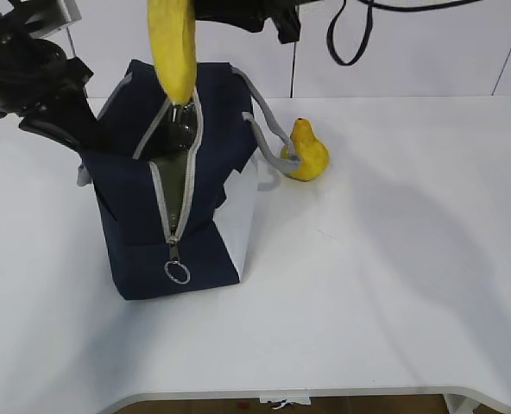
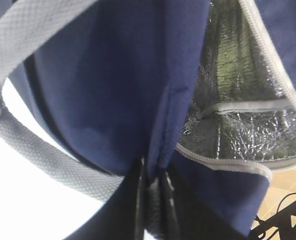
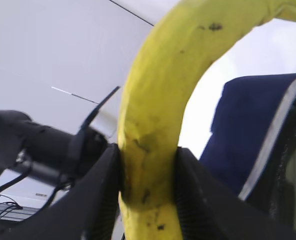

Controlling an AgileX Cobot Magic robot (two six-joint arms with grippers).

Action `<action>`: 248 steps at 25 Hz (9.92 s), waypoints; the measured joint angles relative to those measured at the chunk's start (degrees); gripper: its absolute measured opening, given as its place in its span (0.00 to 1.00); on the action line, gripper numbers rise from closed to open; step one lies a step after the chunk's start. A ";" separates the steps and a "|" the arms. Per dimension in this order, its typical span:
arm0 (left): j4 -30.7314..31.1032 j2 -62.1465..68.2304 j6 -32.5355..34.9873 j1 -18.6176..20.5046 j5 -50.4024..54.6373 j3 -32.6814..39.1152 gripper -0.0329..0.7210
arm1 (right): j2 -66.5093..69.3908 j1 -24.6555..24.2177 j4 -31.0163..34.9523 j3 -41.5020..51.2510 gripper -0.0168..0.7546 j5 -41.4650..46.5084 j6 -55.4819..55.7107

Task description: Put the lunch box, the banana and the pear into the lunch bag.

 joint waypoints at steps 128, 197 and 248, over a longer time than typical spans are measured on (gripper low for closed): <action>-8.03 0.00 0.00 0.00 0.00 0.00 0.06 | 22.45 -2.44 -80.29 -31.58 0.34 11.20 36.21; -7.95 0.00 0.00 0.00 0.00 0.00 0.06 | 13.87 0.40 -53.81 -31.23 0.70 23.42 20.00; -29.88 5.61 8.98 -7.85 -10.77 0.00 0.07 | 8.06 0.17 -68.78 -22.27 0.04 24.47 37.66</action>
